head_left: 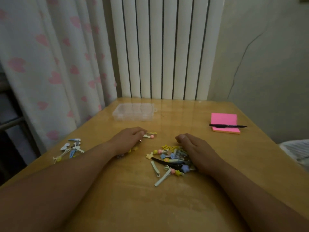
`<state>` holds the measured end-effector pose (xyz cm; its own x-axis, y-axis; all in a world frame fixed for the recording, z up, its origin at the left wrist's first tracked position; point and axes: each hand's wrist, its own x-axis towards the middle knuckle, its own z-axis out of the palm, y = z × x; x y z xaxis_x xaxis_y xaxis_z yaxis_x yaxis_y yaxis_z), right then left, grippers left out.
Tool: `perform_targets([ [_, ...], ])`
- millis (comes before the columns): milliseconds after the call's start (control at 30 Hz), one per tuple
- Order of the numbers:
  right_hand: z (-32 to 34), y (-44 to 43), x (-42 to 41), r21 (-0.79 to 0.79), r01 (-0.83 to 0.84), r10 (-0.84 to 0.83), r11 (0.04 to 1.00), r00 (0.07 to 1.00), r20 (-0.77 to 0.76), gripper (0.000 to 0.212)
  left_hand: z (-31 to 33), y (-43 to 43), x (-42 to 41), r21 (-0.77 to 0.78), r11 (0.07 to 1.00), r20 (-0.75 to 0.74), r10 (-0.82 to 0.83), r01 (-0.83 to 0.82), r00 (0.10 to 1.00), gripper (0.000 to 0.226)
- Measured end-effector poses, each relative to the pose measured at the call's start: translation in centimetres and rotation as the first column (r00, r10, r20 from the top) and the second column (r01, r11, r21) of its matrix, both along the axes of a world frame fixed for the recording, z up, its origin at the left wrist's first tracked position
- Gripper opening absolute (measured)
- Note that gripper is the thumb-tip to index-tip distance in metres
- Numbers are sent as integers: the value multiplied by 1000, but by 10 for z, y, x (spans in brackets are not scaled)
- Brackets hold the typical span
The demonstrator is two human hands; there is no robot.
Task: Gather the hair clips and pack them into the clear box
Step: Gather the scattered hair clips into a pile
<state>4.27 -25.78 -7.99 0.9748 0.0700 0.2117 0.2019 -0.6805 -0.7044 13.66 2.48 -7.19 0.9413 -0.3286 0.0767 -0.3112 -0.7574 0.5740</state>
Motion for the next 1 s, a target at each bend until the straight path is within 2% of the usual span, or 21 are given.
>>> perform_targets([
  [200, 2, 0, -1, -8, -18, 18, 1000, 1000, -15, 45, -2, -52, -42, -120, 973, 7, -200, 200, 980, 38],
  [367, 1, 3, -1, -82, -41, 41, 996, 999, 4, 47, -4, -77, -67, -253, 937, 10, -246, 241, 969, 43],
  [567, 2, 5, -5, -139, -56, 51, 989, 998, -39, 45, 12, -40, -78, -326, 945, 105, 34, 2, 994, 40],
  [700, 5, 5, -8, -106, -26, 25, 994, 1000, -5, 42, 6, 24, -90, -196, 964, 173, 214, -180, 961, 33],
  [800, 5, 5, -8, -184, -37, 32, 982, 999, -28, 43, -1, 70, -99, -45, 953, 290, 298, -298, 909, 33],
  [900, 6, 10, -16, -209, 6, -12, 978, 1000, -26, 47, -1, 105, -105, 85, 875, 407, 407, -477, 818, 45],
  [1000, 8, 14, -27, -195, 139, -132, 971, 990, 46, 50, -2, 136, -95, 123, 772, 365, 549, -624, 752, 70],
])
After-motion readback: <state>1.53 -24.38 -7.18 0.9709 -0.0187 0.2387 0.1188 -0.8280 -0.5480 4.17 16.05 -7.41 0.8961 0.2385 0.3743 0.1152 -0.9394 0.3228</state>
